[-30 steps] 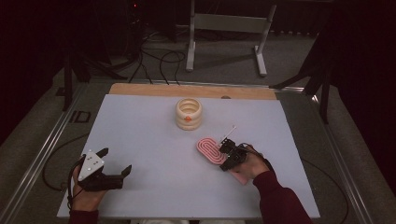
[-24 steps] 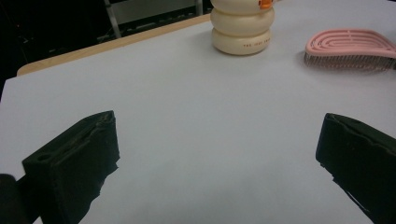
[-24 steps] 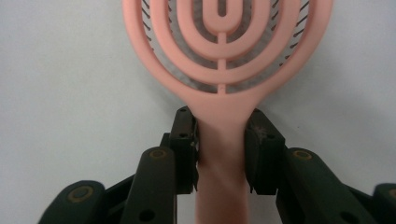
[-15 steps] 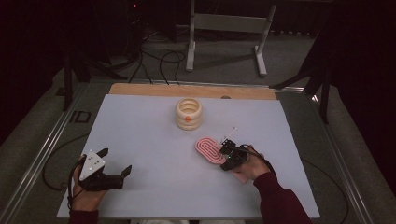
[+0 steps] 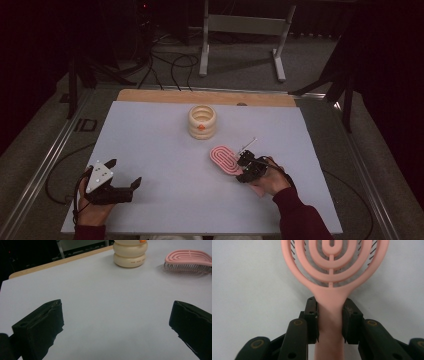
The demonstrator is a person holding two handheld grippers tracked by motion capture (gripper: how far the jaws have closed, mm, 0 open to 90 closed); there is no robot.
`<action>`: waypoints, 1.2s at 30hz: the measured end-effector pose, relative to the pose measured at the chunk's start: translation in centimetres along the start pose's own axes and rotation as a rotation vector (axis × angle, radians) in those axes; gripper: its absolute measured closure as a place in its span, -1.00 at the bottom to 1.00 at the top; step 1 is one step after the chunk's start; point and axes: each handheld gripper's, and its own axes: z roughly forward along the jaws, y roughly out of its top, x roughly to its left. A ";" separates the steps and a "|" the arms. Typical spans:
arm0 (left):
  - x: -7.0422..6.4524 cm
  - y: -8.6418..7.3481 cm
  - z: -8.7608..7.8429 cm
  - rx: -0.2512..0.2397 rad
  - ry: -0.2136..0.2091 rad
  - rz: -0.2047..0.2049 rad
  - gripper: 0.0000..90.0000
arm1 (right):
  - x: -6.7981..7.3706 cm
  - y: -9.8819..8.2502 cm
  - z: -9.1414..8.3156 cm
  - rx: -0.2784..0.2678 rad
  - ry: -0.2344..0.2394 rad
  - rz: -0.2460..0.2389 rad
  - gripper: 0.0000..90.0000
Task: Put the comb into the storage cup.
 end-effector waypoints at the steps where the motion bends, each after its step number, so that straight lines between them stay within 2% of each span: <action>1: 0.0 0.0 0.0 0.000 -0.001 -0.001 -1.00 | 0.0 0.0 -0.1 -0.002 0.000 0.001 0.55; 18: 0.1 0.0 0.2 0.014 -0.008 -0.019 -1.00 | 0.5 0.4 -1.3 -0.078 -0.021 -0.005 0.55; 31: 0.1 0.1 0.5 0.026 -0.016 -0.029 -1.00 | 0.4 0.7 -2.6 -0.161 -0.049 0.000 0.55; 36: 0.4 0.3 0.8 0.021 -0.026 -0.049 -1.00 | 0.5 1.0 -3.0 -0.187 -0.064 -0.005 0.55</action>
